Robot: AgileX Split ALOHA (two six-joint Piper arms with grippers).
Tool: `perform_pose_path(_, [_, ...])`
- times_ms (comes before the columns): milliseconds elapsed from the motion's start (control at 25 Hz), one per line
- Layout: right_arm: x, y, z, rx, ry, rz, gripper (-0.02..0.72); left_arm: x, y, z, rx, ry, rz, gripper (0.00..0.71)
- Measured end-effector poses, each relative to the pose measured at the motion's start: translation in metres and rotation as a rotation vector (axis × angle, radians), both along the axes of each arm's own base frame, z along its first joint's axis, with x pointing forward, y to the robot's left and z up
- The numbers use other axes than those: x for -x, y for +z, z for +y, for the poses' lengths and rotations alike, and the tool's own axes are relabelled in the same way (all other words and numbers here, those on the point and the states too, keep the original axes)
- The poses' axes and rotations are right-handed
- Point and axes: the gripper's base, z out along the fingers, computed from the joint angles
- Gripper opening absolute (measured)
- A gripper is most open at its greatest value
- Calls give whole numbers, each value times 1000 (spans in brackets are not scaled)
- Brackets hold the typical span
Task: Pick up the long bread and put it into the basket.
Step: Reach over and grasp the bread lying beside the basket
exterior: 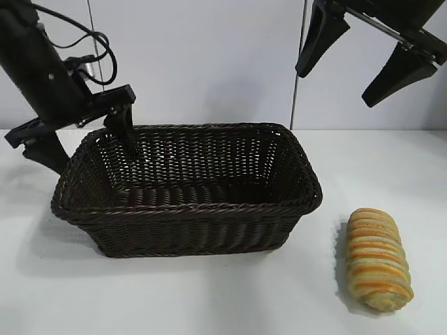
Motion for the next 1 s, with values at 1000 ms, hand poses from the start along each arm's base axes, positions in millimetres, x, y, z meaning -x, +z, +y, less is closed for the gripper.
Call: perform_pose_path(1000, [0,0,0,-1,-2,4,695,85,172,246,-95,504,-397,694])
